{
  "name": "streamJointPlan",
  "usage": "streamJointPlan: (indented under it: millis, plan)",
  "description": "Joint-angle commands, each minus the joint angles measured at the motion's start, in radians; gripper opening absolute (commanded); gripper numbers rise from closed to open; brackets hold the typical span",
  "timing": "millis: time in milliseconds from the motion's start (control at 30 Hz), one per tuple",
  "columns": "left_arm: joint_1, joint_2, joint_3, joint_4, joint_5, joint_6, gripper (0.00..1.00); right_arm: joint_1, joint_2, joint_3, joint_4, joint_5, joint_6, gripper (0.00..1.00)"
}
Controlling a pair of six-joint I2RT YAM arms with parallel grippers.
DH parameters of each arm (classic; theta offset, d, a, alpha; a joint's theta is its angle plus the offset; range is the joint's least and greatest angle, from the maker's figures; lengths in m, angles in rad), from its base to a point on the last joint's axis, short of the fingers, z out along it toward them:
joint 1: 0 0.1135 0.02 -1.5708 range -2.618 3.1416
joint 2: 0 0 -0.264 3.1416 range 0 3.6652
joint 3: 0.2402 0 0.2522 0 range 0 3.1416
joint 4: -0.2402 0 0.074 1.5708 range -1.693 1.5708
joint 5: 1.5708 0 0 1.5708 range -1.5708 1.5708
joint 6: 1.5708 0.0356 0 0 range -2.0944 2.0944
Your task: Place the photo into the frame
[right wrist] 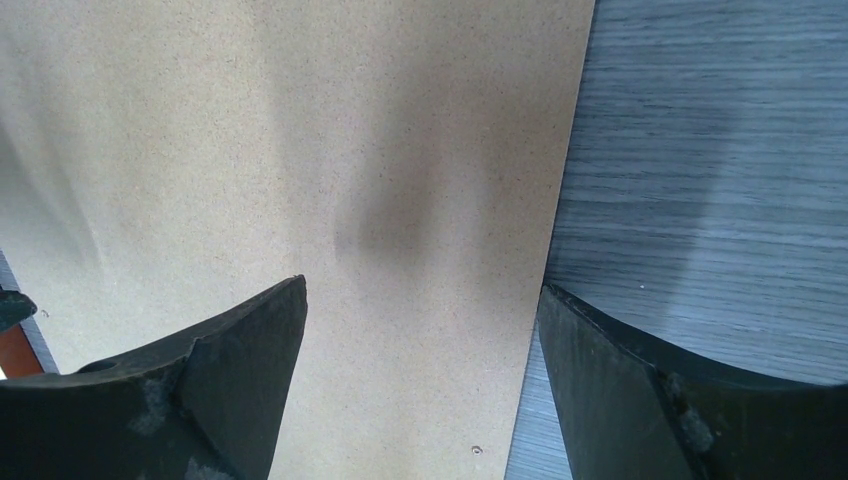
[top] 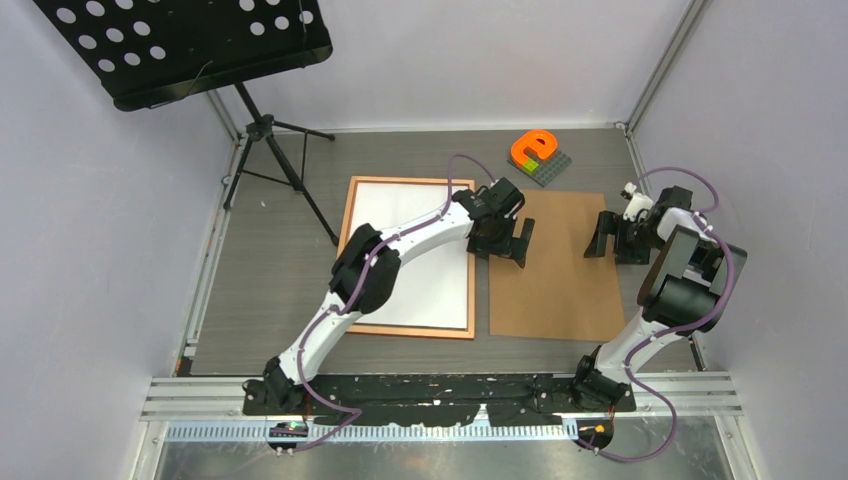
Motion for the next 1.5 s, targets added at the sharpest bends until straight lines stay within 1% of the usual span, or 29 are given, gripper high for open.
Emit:
streamJointPlan:
  millis: [0,267,567,667,933,1100,1233,1467]
  plan:
    - [-0.013,0.062,-0.025,0.021,0.069,-0.021,1.00,-0.005,0.008,0.001,-0.027,-0.050,0.009,0.91]
    - [-0.015,0.053,-0.044,0.062,0.154,-0.011,0.99,-0.005,0.020,-0.008,-0.034,-0.088,-0.002,0.90]
    - [0.005,-0.011,-0.100,0.150,0.296,0.025,0.95,-0.005,0.020,-0.011,-0.043,-0.096,-0.007,0.90]
    - [0.006,-0.029,-0.113,0.159,0.315,0.035,0.94,-0.005,0.019,-0.012,-0.046,-0.105,-0.008,0.90]
    - [0.006,-0.041,-0.127,0.155,0.302,0.047,0.94,-0.005,-0.010,-0.013,-0.089,-0.204,-0.035,0.89]
    - [0.006,-0.031,-0.125,0.142,0.282,0.051,0.94,-0.005,-0.070,-0.005,-0.139,-0.278,-0.068,0.87]
    - [0.006,-0.028,-0.122,0.133,0.270,0.055,0.95,-0.005,-0.113,0.011,-0.221,-0.376,-0.101,0.85]
    - [0.006,-0.029,-0.115,0.116,0.247,0.069,0.95,-0.003,-0.190,0.020,-0.317,-0.433,-0.156,0.82]
